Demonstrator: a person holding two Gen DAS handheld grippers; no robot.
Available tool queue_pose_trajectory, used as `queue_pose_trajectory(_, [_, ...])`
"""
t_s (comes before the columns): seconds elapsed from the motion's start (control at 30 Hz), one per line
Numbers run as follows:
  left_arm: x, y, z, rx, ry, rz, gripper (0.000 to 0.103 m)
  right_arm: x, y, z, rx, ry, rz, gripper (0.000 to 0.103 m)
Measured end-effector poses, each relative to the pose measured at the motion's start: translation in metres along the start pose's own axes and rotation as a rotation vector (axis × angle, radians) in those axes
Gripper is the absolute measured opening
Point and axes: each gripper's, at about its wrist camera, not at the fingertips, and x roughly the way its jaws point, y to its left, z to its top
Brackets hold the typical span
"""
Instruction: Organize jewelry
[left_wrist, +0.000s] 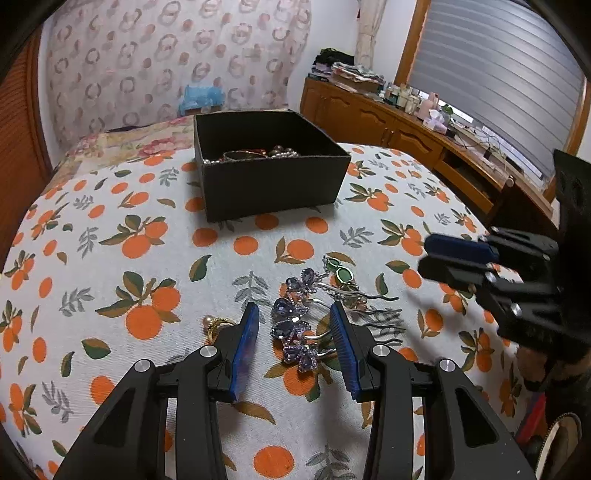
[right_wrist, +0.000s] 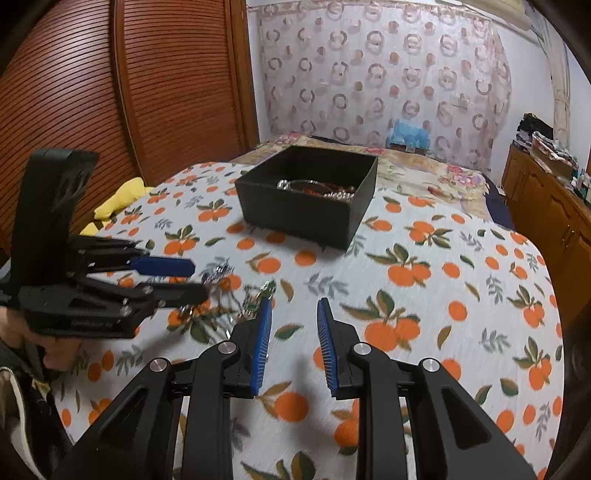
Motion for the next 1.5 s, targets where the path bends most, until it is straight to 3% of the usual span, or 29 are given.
queue_pose_trajectory(0.47, [0.007,0.001,-0.001,-0.008,0.016,-0.01,0.037,0.002,0.011,-0.008,-0.021,0.026,0.01,0.029])
queue_pose_trajectory(0.57, [0.007,0.001,-0.002,-0.01,0.017,-0.015,0.023,0.002,0.011,-0.009,-0.02,0.026,0.01,0.033])
queue_pose_trajectory(0.77, [0.002,0.0,-0.002,0.009,0.008,-0.008,0.02,0.001,0.009,-0.011,-0.016,0.03,0.011,0.033])
queue_pose_trajectory(1.13, [-0.027,0.013,-0.005,-0.021,-0.068,0.038,0.02,0.002,0.003,-0.003,-0.004,0.022,0.018,0.033])
queue_pose_trajectory(1.5, [-0.057,0.038,-0.006,-0.075,-0.14,0.084,0.02,0.044,0.005,0.022,-0.004,0.088,0.055,0.033])
